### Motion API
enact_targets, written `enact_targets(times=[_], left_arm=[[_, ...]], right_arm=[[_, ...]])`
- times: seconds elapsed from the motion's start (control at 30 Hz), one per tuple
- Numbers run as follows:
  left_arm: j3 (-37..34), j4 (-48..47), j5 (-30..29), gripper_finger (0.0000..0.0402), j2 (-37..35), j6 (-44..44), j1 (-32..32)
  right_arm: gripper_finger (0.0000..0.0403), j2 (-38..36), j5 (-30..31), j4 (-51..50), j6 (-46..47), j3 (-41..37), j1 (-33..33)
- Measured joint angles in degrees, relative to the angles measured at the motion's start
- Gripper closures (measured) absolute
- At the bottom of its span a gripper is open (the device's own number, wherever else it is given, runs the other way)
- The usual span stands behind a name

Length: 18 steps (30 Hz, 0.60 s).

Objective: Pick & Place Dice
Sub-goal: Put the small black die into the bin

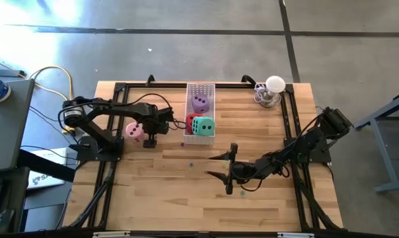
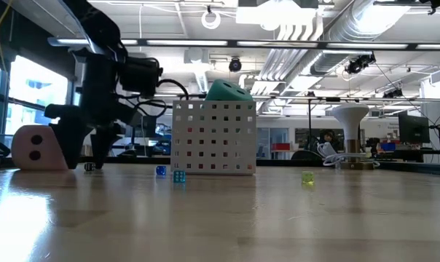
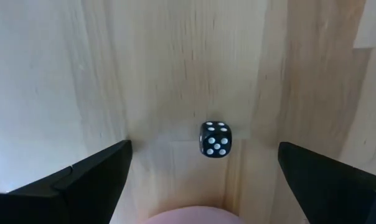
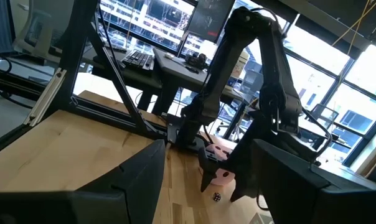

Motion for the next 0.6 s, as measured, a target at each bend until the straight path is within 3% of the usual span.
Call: enact_targets(times=[0.6], left_arm=[[-0.1, 0.81, 1.49, 0.0027, 0.69, -0.05, 0.05]], right_arm=[[0.0172, 0.0, 0.0, -1.33, 1.25, 0.01, 0.0]])
